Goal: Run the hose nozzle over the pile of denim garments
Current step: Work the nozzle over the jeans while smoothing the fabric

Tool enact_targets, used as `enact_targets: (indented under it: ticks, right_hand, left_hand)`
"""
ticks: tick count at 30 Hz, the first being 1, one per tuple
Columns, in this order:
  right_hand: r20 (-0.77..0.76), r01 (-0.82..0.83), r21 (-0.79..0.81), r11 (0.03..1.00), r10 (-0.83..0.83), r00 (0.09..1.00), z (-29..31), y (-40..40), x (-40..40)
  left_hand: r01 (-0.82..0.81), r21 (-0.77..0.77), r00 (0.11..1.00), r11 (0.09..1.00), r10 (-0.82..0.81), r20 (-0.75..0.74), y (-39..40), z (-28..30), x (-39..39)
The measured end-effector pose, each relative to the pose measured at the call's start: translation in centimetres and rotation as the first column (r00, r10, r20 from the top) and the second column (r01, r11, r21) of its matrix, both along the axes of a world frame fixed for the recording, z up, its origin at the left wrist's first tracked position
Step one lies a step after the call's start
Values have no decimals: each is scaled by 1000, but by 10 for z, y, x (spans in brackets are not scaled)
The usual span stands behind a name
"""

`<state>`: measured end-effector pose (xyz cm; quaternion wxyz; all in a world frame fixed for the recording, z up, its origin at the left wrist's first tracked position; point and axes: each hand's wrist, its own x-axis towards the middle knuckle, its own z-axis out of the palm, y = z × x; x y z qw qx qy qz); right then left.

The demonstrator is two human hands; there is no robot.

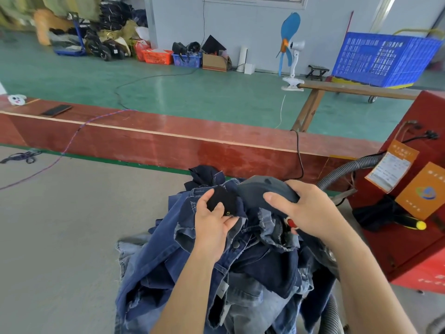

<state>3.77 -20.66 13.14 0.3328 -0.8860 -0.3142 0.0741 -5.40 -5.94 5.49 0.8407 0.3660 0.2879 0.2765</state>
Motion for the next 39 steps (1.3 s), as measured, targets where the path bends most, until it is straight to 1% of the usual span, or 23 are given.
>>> enact_targets:
  ticks: [2,3,4,6,8,10,12,15,17,19,21,23,25,27,30,31,32,33,34,35,36,37,39]
  right_hand:
    - [-56,-86,-50,995,83,995,-1,1,-3]
    - [-50,-108,-95,990,103,993,-3,3,-5]
    - [-20,-98,-140,985,97,995,-6,6,-6]
    - [89,10,-192,981,8,996,-6,9,-4]
    - [179,145,-159,977,-116,977,-4,3,2]
    - [128,184,-36,982,-179,976,-1,-6,10]
    - [43,119,34,992,-120,992,1,-9,10]
    - [-13,-49,-68,996,49,999,-6,3,1]
    - [-6,-68,-113,991,68,998,-10,10,-2]
    - [53,24,-108,994,-19,998,-8,10,1]
    - [89,139,-62,988,-133,987,-5,2,8]
    - [41,201,13,979,-201,979,-3,-7,14]
    - [19,216,36,976,-217,976,-3,-10,15]
    - [30,205,18,979,-206,978,-6,-8,13]
    - [80,187,-54,981,-183,980,-7,-1,10]
    - [88,188,-71,980,-182,979,-7,0,10]
    - [89,189,-79,979,-182,979,-7,1,10]
    - [86,190,-76,979,-183,979,-7,0,10]
    - [81,191,-64,979,-186,979,-7,0,9]
    - [74,193,-49,980,-190,979,-7,-1,9]
    - [67,197,-33,980,-194,979,-6,-2,9]
    - [60,201,-18,980,-199,978,-5,-2,9]
    - [51,213,12,977,-213,976,-2,-4,9]
  left_hand:
    - [21,-27,1000,999,-20,21,1,-2,0]
    - [40,-25,999,999,-39,18,0,-2,-1]
    - [56,-12,998,998,-56,-1,0,-3,-1]
    - [56,17,998,998,-56,-28,1,-3,-2]
    - [20,21,1000,1000,-20,0,3,-2,-3]
    - [-7,27,1000,1000,6,15,6,-1,-4]
    - [-2,48,1000,999,3,-8,6,-1,-4]
    - [5,95,998,995,1,-65,4,-2,-2]
    - [-72,139,992,988,85,-92,7,-2,-2]
    - [-258,146,958,955,273,-92,17,-2,-4]
    - [-488,64,864,870,492,-105,28,-4,-10]
    - [-632,-69,771,772,617,-159,37,-7,-16]
    - [-679,-180,733,712,640,-231,41,-11,-19]
    - [-694,-166,711,700,632,-308,35,-11,-17]
    - [-721,-125,676,682,652,-343,23,-12,-15]
    - [-701,-152,693,697,614,-379,23,-17,-14]
    - [-641,-202,742,741,530,-410,22,-21,-13]
    - [-511,-277,830,814,385,-403,20,-24,-12]
    - [-344,-354,914,870,224,-338,18,-25,-11]
    - [-176,-388,962,905,74,-263,15,-25,-11]
    - [-44,-343,969,938,-43,-244,13,-26,-10]
    - [49,-259,952,965,-124,-282,11,-23,-10]
    - [133,-63,890,989,-147,-431,9,-14,-9]
